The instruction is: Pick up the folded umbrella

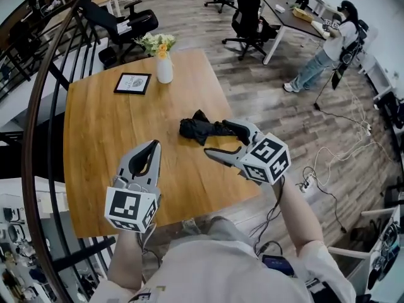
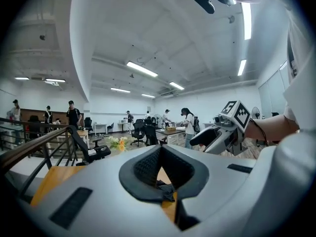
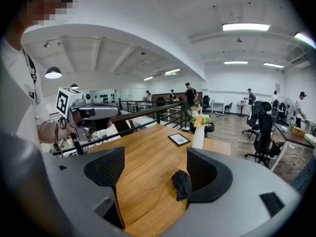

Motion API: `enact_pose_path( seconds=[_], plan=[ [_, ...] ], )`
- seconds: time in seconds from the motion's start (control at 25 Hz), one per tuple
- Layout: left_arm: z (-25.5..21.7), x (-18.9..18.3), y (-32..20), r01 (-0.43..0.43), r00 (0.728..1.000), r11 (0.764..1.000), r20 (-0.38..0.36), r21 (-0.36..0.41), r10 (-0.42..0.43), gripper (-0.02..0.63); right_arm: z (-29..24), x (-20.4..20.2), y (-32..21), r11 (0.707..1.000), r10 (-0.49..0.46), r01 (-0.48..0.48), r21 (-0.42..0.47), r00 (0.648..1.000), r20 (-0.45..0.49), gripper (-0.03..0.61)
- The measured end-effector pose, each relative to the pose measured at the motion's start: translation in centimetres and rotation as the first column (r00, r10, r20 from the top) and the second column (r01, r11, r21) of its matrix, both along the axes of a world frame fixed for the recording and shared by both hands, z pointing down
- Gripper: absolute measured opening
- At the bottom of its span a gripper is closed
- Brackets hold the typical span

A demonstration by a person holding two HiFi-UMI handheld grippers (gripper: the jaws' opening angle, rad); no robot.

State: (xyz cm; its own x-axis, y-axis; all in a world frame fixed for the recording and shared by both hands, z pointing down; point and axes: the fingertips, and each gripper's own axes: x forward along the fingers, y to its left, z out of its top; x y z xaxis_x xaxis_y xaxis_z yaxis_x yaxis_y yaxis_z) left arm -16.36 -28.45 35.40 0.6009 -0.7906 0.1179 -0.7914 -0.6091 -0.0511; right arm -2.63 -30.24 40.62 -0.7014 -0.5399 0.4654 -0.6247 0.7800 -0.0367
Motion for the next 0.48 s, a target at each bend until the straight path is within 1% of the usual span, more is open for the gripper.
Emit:
enact_pose_path(
  seconds=[0.08,0.2,0.36,0.48],
  plan=[
    [1.4,0.7,-1.2,0.004,1.0,1.0,-0.001,-0.021,-0.004,0.015,2.4,0.2,-1.7,0.999,-0.024,0.023,-0.035,0.999,-0.041,0.403],
    [3.6,1.5,-3.5,0.023,1.0,0.997,0.023,-0.071,-0.021,0.015,6.0,0.7,-4.5,0.994,-0.046,0.038,-0.099,0.996,-0.081,0.403],
    [6.4,2.5,-6.2,0.064,0.997,0.989,0.054,-0.132,-0.057,0.015,10.4,1.6,-7.9,0.985,-0.061,0.042,-0.166,0.992,-0.112,0.403],
    [9.0,3.6,-7.8,0.079,0.996,0.984,0.049,-0.16,-0.072,0.015,14.2,2.5,-9.8,0.976,-0.065,0.037,-0.214,0.99,-0.128,0.403]
  ],
)
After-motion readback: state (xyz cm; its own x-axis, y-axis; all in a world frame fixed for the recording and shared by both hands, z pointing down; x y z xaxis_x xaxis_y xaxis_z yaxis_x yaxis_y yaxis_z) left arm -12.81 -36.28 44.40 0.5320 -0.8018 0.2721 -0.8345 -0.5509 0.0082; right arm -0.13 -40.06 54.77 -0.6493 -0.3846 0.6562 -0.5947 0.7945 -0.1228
